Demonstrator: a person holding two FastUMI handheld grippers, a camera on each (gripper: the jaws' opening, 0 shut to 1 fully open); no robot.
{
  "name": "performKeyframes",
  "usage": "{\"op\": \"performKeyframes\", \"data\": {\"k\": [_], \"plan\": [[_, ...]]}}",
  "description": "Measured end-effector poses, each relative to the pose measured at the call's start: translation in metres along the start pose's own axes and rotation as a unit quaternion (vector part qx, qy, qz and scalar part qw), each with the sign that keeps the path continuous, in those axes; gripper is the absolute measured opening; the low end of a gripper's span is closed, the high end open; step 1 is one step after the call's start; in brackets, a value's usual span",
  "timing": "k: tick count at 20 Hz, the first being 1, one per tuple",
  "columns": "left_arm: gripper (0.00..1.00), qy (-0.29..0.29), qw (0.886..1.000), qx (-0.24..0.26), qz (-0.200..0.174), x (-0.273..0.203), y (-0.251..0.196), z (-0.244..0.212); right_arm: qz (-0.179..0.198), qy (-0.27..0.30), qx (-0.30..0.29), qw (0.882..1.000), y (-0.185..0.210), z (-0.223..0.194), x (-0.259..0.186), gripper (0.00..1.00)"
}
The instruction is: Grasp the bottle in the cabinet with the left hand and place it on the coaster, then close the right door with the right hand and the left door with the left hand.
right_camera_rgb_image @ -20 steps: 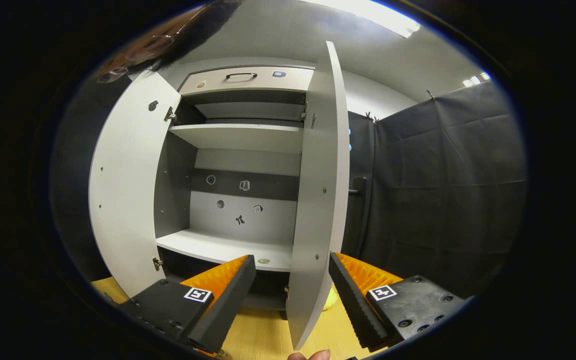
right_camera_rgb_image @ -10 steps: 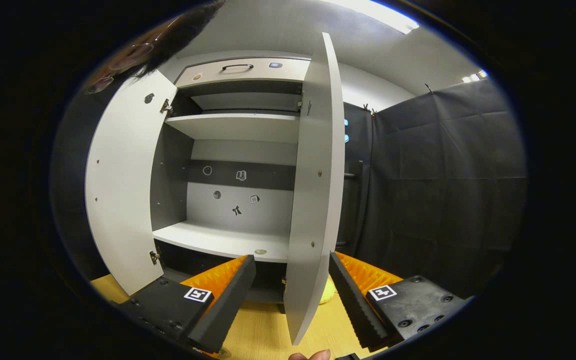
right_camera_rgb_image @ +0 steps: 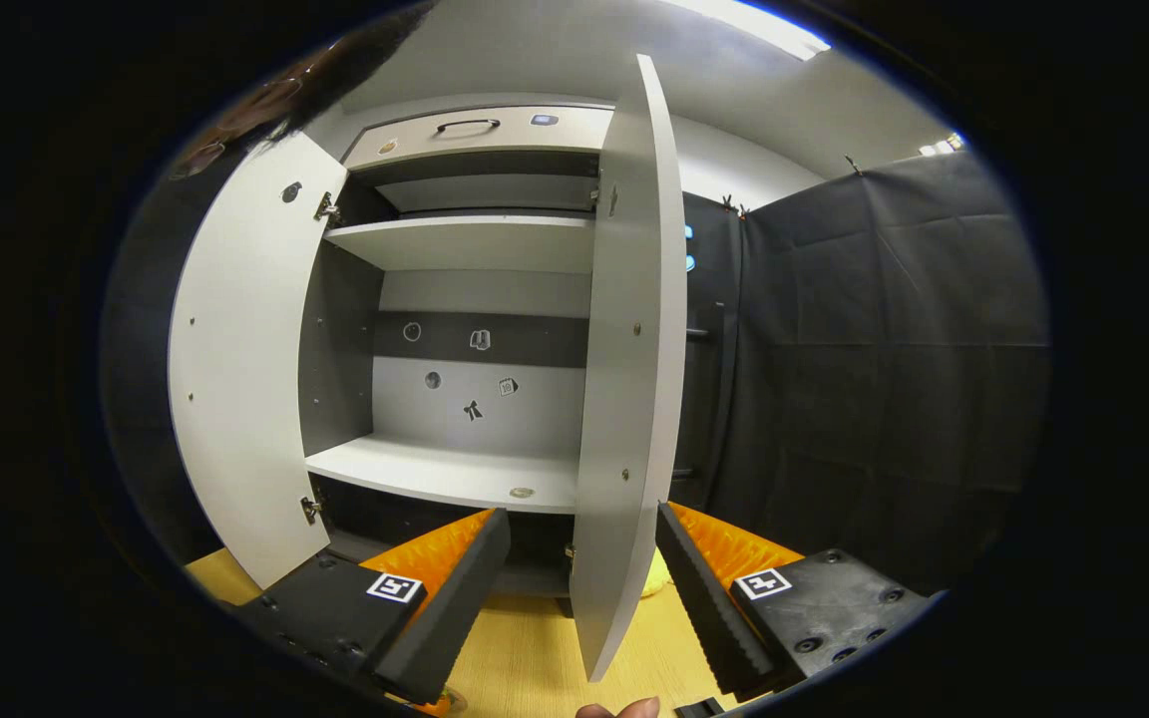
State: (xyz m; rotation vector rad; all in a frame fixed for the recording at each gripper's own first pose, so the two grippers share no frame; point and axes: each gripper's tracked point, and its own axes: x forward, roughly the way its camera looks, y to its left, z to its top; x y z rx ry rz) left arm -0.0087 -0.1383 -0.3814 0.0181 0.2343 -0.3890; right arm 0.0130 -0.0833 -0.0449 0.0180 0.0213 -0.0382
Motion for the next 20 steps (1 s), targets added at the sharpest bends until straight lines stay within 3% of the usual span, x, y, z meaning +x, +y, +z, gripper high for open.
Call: {"op": "performKeyframes", "data": {"k": [5,12,15,20], "plan": [[0.95,0.006,1.000,0.005,0.001,-0.040,-0.005,0.016,-0.009,0.007,0.012,1.000,-0.007,0.000,-0.002,0.98],[0.95,-0.042,0.997,-0.044,0.043,-0.080,0.016,0.135,-0.003,0.017,0.030,0.999,-0.036,0.012,-0.018,0.98],[0.95,-0.069,0.995,-0.030,0.070,-0.094,0.032,0.184,-0.020,0.016,0.049,0.998,-0.063,0.020,-0.018,0.97],[0.95,-0.066,0.993,0.001,0.102,-0.104,0.055,0.230,-0.045,0.008,0.071,0.996,-0.110,0.026,-0.003,0.98]]}}
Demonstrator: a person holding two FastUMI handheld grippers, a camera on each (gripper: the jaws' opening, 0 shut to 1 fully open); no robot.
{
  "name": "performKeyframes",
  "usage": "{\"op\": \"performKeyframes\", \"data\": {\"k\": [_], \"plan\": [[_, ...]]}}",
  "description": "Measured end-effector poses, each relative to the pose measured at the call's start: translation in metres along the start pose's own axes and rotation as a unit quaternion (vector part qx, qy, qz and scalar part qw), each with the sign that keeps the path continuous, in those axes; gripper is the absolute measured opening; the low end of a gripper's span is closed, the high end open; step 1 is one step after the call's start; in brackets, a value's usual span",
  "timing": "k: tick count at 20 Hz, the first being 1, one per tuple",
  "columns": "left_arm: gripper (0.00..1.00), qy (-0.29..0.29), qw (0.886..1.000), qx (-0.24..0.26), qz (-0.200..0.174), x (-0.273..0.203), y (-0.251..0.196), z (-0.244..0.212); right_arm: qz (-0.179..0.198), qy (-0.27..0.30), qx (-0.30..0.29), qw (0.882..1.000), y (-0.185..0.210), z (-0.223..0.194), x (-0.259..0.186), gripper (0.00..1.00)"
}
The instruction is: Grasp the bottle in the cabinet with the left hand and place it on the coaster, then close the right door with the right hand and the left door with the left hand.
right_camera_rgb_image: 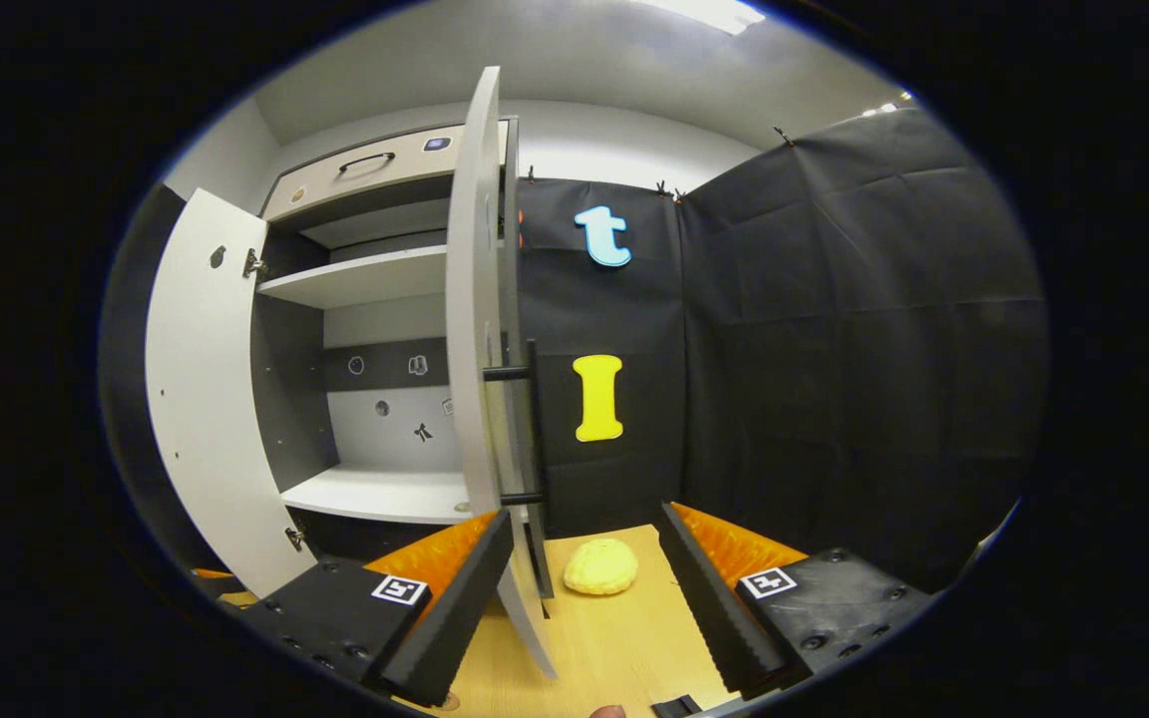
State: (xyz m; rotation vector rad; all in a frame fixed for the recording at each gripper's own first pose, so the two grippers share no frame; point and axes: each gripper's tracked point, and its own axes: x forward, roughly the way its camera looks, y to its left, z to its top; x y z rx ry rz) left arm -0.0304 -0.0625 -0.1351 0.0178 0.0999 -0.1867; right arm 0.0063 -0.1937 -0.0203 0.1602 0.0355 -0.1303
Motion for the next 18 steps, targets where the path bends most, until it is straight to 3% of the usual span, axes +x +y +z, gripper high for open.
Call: {"op": "performKeyframes", "data": {"k": [5,10,18], "plan": [[0.95,-0.003,1.000,0.015,0.016,-0.002,0.014,0.024,0.002,0.008,0.031,0.999,-0.022,0.008,0.037,0.98],[0.95,-0.007,1.000,0.014,0.019,-0.008,0.026,0.031,0.015,0.011,0.007,1.000,-0.018,0.018,0.063,0.98],[0.95,-0.021,0.999,0.013,0.037,-0.023,0.052,0.038,0.019,0.011,0.011,1.000,0.005,0.014,0.059,0.98]]}}
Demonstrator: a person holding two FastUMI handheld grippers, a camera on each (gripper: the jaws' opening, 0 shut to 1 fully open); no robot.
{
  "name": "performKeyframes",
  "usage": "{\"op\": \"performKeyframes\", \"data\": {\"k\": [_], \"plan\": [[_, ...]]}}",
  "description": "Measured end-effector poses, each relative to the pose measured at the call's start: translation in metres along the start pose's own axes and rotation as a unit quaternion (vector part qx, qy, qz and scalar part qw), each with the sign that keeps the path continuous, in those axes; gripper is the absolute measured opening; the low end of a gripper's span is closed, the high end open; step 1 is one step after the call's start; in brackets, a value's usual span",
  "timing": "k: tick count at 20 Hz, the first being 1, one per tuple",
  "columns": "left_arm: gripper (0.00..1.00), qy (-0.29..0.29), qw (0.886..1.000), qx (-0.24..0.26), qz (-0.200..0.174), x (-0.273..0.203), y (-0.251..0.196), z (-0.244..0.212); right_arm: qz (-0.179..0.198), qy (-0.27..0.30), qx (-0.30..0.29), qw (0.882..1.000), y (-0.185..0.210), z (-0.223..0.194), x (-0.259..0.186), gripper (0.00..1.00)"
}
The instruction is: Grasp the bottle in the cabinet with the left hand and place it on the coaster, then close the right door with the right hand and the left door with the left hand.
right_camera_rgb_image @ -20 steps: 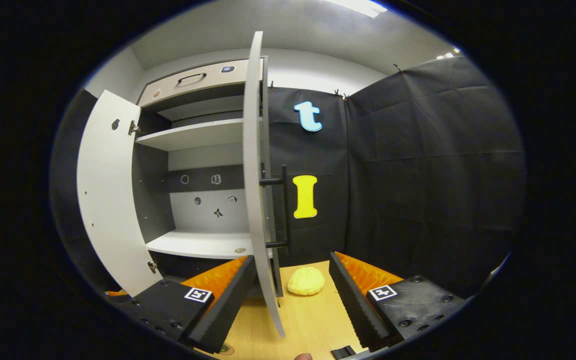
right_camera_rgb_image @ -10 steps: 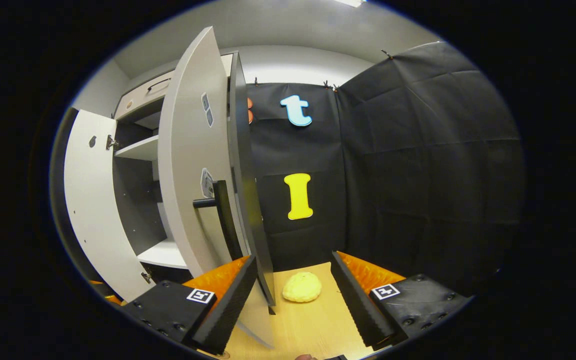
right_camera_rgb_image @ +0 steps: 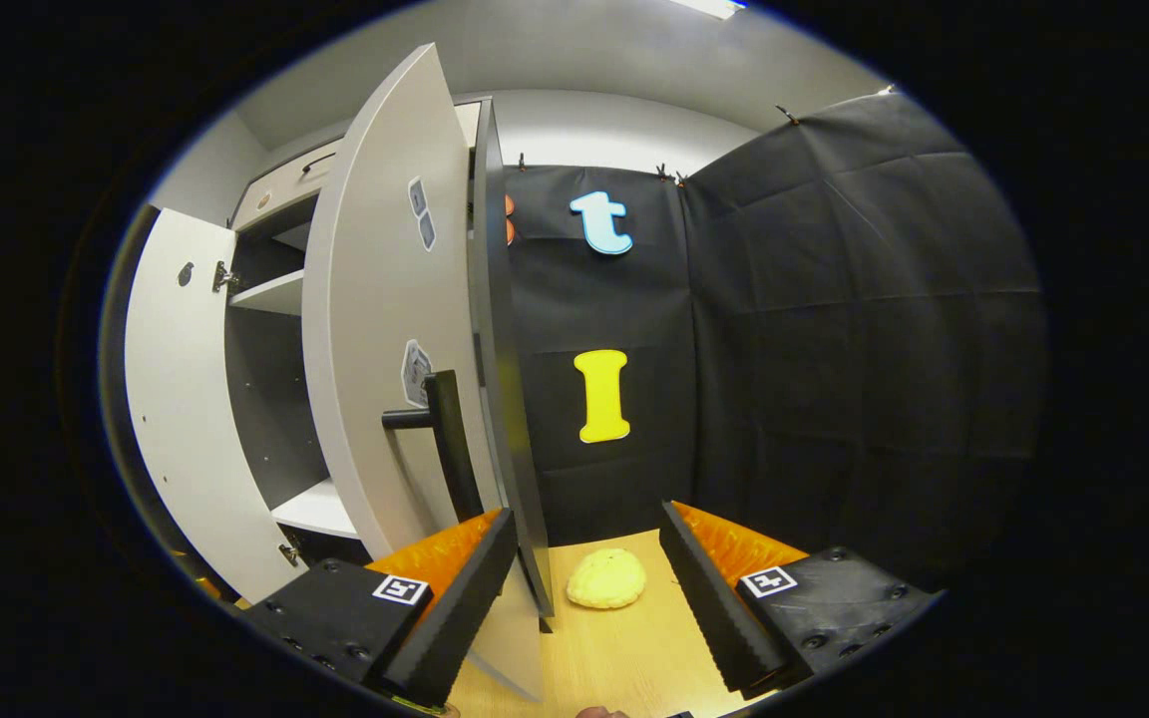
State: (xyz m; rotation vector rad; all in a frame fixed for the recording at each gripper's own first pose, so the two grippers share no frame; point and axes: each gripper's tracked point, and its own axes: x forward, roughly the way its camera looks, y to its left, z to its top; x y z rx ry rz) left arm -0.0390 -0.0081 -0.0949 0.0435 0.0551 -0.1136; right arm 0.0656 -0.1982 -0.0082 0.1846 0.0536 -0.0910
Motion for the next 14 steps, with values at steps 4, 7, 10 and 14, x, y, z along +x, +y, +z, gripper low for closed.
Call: {"op": "performKeyframes", "data": {"k": [4,7,10,14], "plan": [[0.95,-0.001,1.000,-0.001,0.009,-0.001,0.005,-0.003,0.032,0.008,0.023,0.999,0.036,-0.008,-0.006,0.98],[0.95,-0.002,1.000,-0.002,0.016,-0.003,0.012,-0.003,0.055,0.012,0.029,0.998,0.069,-0.014,-0.007,0.98],[0.95,-0.003,1.000,-0.002,0.022,-0.005,0.020,0.000,0.075,0.016,0.032,0.997,0.098,-0.019,-0.003,0.98],[0.95,-0.005,1.000,-0.001,0.028,-0.006,0.029,-0.001,0.110,0.023,0.041,0.993,0.142,-0.029,0.005,0.98]]}}
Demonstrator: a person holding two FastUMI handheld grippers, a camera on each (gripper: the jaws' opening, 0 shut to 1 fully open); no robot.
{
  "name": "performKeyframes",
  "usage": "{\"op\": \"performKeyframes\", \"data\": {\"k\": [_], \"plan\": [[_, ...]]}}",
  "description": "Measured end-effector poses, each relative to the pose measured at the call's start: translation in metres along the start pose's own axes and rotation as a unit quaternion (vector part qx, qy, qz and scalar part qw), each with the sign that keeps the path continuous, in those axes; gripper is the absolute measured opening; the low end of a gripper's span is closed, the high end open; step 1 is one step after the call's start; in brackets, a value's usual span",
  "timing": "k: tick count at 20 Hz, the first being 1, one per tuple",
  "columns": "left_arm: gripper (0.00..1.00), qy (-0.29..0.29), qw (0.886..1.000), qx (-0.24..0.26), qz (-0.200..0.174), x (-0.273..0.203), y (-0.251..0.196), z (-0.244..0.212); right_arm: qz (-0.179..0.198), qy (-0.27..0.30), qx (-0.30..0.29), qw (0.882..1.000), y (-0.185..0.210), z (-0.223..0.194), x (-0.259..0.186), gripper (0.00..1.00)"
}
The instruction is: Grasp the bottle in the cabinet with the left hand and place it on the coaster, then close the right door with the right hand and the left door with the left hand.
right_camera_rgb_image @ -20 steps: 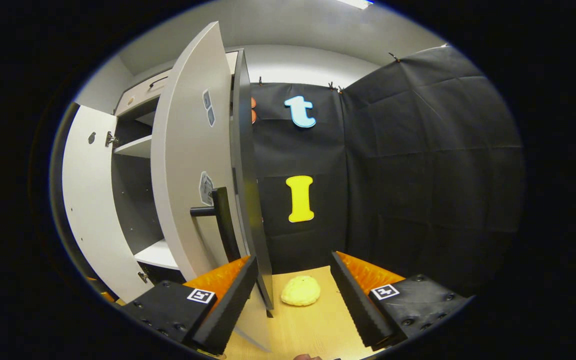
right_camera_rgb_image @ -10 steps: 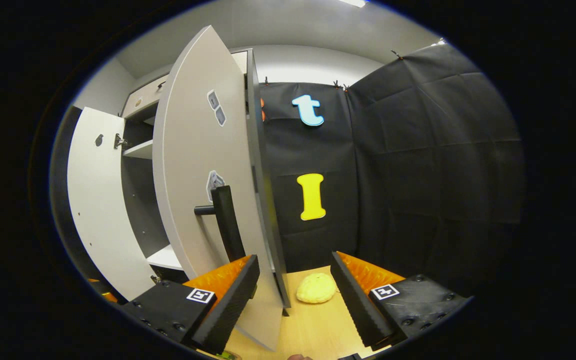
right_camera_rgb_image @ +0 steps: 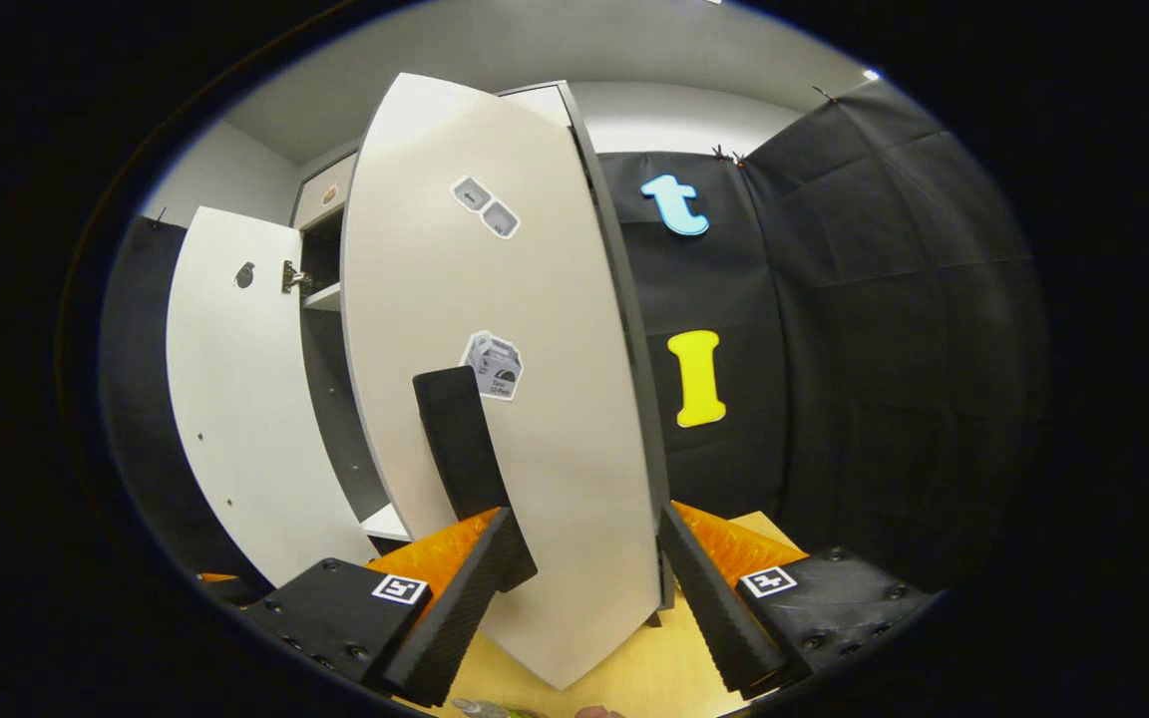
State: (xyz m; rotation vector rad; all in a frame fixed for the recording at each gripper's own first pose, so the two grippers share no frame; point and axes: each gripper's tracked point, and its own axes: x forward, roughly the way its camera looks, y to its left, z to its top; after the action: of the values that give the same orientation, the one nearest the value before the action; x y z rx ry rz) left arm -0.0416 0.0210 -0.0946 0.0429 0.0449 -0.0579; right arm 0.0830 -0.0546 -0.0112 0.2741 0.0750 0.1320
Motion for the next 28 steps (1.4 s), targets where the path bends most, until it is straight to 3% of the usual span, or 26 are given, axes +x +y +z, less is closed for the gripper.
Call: {"op": "performKeyframes", "data": {"k": [6,13,20,28], "plan": [[0.95,-0.001,1.000,-0.006,0.023,0.003,0.021,0.001,0.030,0.011,-0.017,0.999,0.044,-0.015,0.036,0.98],[0.95,0.003,0.999,-0.015,0.050,-0.004,0.047,0.001,0.040,0.010,0.005,0.999,0.064,-0.022,0.066,0.98],[0.95,0.011,0.997,-0.036,0.074,-0.008,0.073,0.001,0.038,-0.003,-0.020,0.999,0.079,-0.023,0.095,0.98],[0.95,0.009,0.995,-0.081,0.063,-0.010,0.090,0.006,0.030,-0.005,-0.036,0.999,0.089,-0.024,0.122,0.98]]}}
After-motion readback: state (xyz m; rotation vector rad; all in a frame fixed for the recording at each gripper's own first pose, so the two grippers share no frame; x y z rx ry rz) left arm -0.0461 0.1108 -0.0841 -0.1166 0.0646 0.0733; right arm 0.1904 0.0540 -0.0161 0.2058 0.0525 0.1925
